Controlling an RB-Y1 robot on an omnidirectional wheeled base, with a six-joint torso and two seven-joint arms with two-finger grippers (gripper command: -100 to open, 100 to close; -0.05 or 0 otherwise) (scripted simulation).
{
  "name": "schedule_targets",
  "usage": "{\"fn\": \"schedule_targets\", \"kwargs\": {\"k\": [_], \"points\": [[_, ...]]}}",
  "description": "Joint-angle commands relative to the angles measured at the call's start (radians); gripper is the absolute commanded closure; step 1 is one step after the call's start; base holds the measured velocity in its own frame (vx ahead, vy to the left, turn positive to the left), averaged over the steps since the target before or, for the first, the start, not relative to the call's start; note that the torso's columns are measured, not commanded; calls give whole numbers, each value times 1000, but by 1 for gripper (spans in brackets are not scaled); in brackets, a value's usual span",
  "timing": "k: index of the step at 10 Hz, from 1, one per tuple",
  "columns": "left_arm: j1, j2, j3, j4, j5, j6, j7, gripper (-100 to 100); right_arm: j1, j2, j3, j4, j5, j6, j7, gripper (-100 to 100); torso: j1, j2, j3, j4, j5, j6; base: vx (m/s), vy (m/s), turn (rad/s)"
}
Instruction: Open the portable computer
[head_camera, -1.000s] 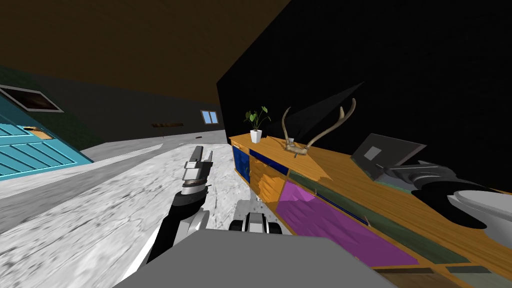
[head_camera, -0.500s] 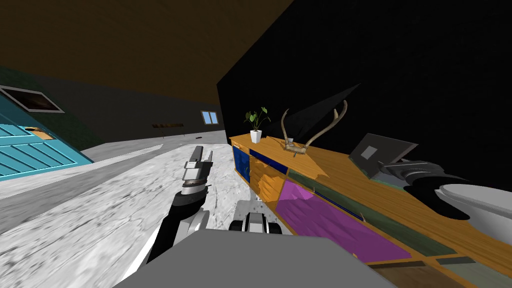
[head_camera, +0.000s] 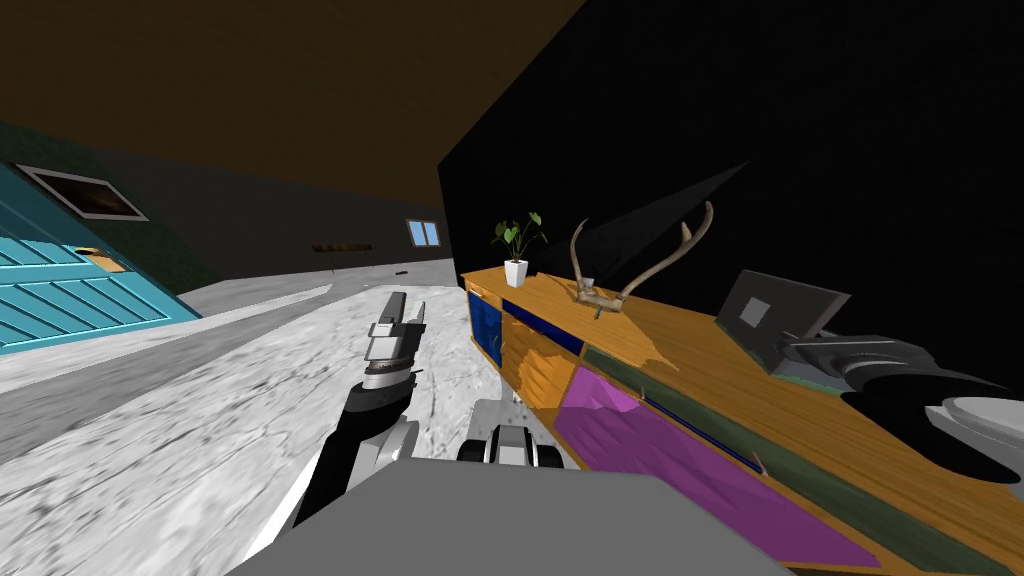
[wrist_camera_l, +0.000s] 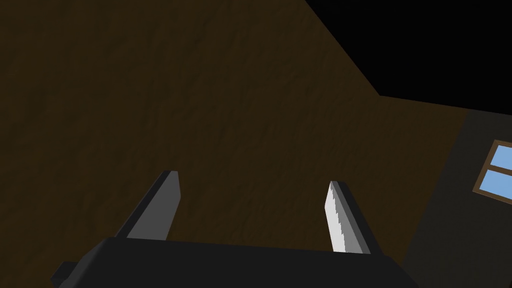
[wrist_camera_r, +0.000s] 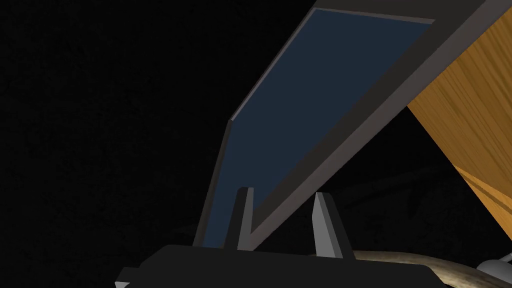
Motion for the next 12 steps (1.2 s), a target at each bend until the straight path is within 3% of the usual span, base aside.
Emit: {"fn": "schedule_targets", "kwargs": {"k": [1, 2, 3, 5, 6, 8, 9, 10, 12], "points": [[0, 0, 0, 0, 0, 0, 0, 0, 64, 60, -65, -35, 13, -18, 14, 100, 0, 0, 0, 0, 0, 0, 34, 5, 33], [0, 0, 0, 0, 0, 0, 0, 0, 91, 92, -98, -57, 28, -36, 22, 100, 0, 1, 0, 1, 1, 1, 38, 0, 51], [0, 0, 0, 0, 0, 0, 0, 0, 101, 104, -109, -57, 28, -36, 22, 100, 2, 1, 1, 1, 1, 0, 32, -1, 27], [0, 0, 0, 0, 0, 0, 0, 0, 172, 173, -185, -102, 57, -71, 38, 100, 4, 1, 0, 1, 3, 0, 53, 3, 54], [0, 0, 0, 0, 0, 0, 0, 0, 176, 193, -198, -102, 57, -71, 38, 100, 5, 0, 0, 1, 3, -1, 41, 2, 20], [0, 0, 0, 0, 0, 0, 0, 0, 251, 262, -275, -146, 86, -106, 54, 100, 8, 1, 0, 2, 6, -2, 37, 2, 60], [0, 0, 0, 0, 0, 0, 0, 0, 251, 282, -286, -146, 86, -106, 54, 100, 9, -1, -1, 2, 7, -3, 37, 3, 32], [0, 0, 0, 0, 0, 0, 0, 0, 243, 269, -270, -145, 84, -101, 53, 100, 9, -1, -2, 2, 7, -3, 14, 3, -2], [0, 0, 0, 0, 0, 0, 0, 0, 202, 285, -272, -120, 31, -129, 16, 100, 6, 2, 0, 2, 6, -3, -35, -47, 24]]}}
